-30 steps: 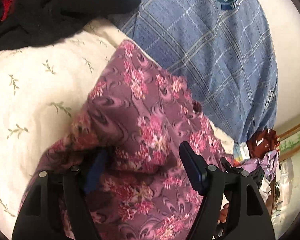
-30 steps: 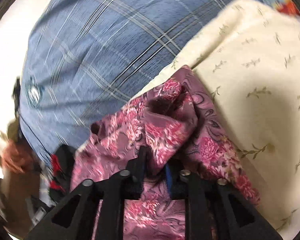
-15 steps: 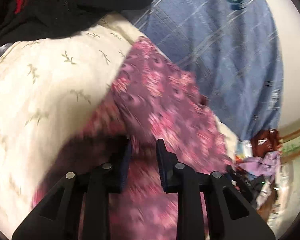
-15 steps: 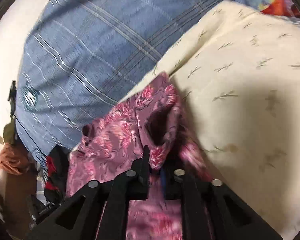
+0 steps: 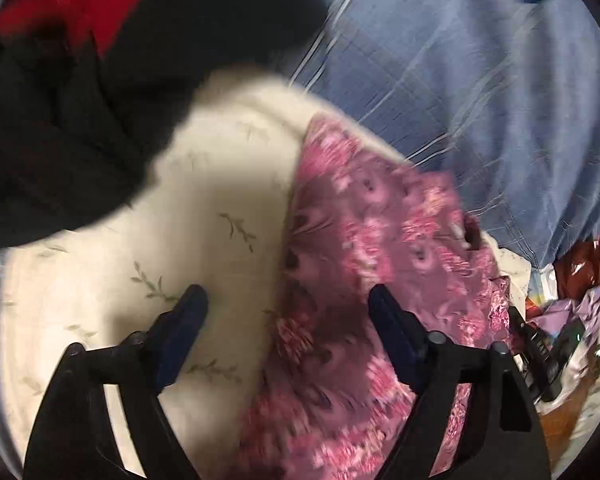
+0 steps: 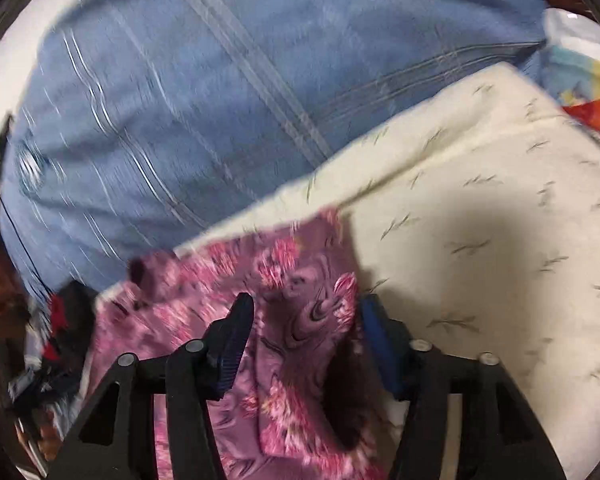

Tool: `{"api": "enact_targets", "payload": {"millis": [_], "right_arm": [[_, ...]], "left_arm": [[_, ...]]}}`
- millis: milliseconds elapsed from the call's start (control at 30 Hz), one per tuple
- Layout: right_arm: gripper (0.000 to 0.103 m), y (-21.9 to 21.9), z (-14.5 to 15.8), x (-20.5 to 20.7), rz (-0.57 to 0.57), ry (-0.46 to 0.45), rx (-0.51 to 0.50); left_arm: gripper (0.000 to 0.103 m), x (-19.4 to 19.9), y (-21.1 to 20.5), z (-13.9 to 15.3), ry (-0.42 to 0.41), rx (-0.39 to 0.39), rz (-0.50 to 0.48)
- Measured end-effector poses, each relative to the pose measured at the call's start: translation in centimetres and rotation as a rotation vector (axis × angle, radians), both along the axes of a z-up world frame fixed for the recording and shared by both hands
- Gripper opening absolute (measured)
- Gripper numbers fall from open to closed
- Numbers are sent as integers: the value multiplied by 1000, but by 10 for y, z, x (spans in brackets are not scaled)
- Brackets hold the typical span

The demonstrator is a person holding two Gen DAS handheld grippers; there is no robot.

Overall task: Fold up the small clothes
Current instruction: 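Grasp the shirt hem with both grippers and lift it toward the collar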

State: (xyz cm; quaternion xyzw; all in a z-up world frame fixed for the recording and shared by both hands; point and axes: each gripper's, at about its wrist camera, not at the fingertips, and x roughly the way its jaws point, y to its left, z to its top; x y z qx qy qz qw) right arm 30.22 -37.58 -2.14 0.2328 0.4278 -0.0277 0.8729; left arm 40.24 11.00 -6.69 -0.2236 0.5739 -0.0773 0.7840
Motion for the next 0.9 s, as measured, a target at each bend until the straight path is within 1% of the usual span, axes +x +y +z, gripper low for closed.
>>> {"api": "enact_targets", "payload": {"millis": [33, 67, 100, 133, 167, 200, 233, 267, 300, 333, 367, 433, 467, 500, 533, 567, 600, 633, 667, 700, 733, 767, 800, 833, 900], "right_arm": [[9, 12, 8, 2, 56, -18, -79], [9, 18, 16, 1, 76, -47, -124], [9, 18, 33, -5, 83, -137, -137], [8, 10, 42, -12, 49, -198, -117], [8, 2, 44, -15, 13, -219, -99], [8, -10, 36, -12, -28, -194, -73], [8, -19, 18, -5, -55, -119, -59], [8, -21, 5, 0, -57, -63, -57], [9, -21, -13, 4, -33, 24, -46], [9, -20, -14, -2, -35, 8, -58], [19, -20, -7, -8, -48, -10, -66], [20, -23, 9, -21, -84, -45, -64], [20, -23, 19, -30, -90, -91, -46], [20, -20, 28, -42, -74, -152, -7], [21, -16, 31, -50, -52, -183, 21], [22, -3, 30, -50, 1, -195, 55], [22, 2, 24, -53, 37, -179, 72], [22, 9, 15, -53, 61, -146, 84], [23, 12, -1, -53, 73, -86, 88], [24, 14, -14, -55, 71, -58, 90], [23, 9, -13, -63, 44, -105, 92], [23, 5, -13, -65, 29, -83, 111], [23, -2, -13, -68, 21, -45, 171], [23, -6, -11, -74, 10, -42, 201], [23, -15, -5, -94, -4, -36, 198]], "left_arm": [[56, 0, -2, 4, -33, 8, -4], [37, -1, -7, 14, -82, 2, -49], [32, -3, -9, 18, -107, 6, -63], [30, -5, -12, 20, -132, 61, -57], [29, -5, -14, 19, -137, 106, -54], [28, -3, -19, 11, -123, 188, -61], [27, -1, -21, 3, -95, 246, -70], [27, 1, -23, -3, -80, 260, -79], [26, -2, -20, 1, -98, 266, -74], [25, -5, -19, 6, -101, 277, -70], [25, -9, -17, 15, -121, 271, -61], [25, -20, -15, 33, -165, 204, -58], [30, -26, -20, 41, -182, 171, -66], [36, -31, -27, 46, -190, 145, -97], [48, -35, -35, 47, -192, 148, -121], [50, -42, -45, 45, -197, 168, -144], [50, -47, -55, 37, -191, 206, -170], [49, -46, -66, 27, -168, 242, -193], [49, -49, -73, 12, -121, 278, -215], [50, -54, -77, 2, -126, 304, -222], [50, -61, -80, 7, -173, 332, -220], [50, -68, -82, 9, -166, 379, -230], [50, -76, -80, 13, -157, 378, -236], [50, -82, -76, 17, -156, 359, -237], [50, -100, -56, 26, -131, 314, -226]]}}
